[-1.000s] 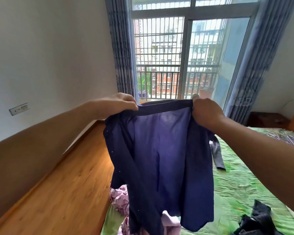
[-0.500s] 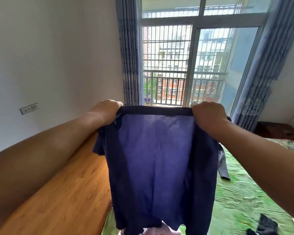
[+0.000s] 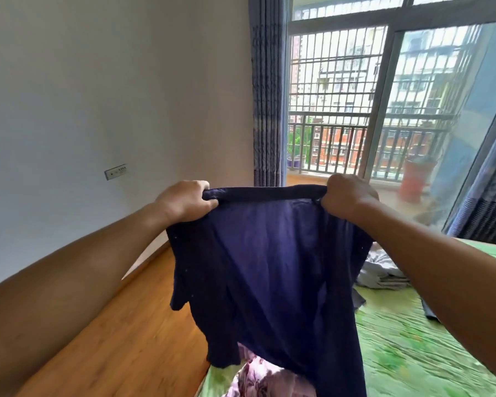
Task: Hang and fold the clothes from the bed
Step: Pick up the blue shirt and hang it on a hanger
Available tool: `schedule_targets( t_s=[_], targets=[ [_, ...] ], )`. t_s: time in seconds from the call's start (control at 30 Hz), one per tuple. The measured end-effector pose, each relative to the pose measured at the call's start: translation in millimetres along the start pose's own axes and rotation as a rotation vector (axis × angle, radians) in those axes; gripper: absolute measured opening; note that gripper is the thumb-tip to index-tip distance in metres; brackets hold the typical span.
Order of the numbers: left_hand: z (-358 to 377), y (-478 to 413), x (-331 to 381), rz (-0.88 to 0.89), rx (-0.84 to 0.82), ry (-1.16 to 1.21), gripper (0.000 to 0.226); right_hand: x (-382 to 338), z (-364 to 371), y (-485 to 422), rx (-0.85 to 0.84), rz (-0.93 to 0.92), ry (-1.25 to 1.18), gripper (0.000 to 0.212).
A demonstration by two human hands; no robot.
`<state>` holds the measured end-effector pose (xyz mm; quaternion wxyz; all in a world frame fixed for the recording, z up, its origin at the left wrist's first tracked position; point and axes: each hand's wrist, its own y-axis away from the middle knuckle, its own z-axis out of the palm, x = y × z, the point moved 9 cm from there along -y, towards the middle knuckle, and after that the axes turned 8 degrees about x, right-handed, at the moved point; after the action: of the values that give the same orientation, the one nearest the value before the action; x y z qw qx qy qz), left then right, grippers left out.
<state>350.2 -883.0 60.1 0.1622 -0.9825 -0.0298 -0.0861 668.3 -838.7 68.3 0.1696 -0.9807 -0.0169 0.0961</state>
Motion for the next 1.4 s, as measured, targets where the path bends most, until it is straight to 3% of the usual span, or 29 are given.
schedule_targets(
  t_s=[0.1,0.2,0.4,0.67,0.8,1.23,1.33,1.4],
  targets=[
    [-8,27,-27,-0.110,0.064,-0.007,0.022,-31,11,5,-0.010,-0.101,-0.078,0.003],
    [-14,70,-49,-0.243,0.121,-0.018,0.019,-67,28,18,-0.055,-0.209,-0.177,0.016],
    [-23,189,-99,-0.536,0.175,-0.039,0.013,-159,59,73,-0.151,-0.458,-0.306,0.004],
    [-60,348,-162,-0.886,0.260,-0.061,0.014,-310,71,180,-0.231,-0.826,-0.341,0.011],
    [-60,407,-186,-0.988,0.267,-0.061,0.023,-368,81,240,-0.306,-0.962,-0.349,0.011],
    [-56,566,-226,-1.281,0.336,-0.104,0.017,-495,109,417,-0.490,-1.350,-0.378,0.012],
    [-62,608,-219,-1.363,0.392,-0.185,0.033,-519,113,461,-0.544,-1.464,-0.393,0.018],
    [-66,635,-209,-1.438,0.439,-0.211,0.020,-531,113,491,-0.551,-1.559,-0.385,0.025]
  ],
)
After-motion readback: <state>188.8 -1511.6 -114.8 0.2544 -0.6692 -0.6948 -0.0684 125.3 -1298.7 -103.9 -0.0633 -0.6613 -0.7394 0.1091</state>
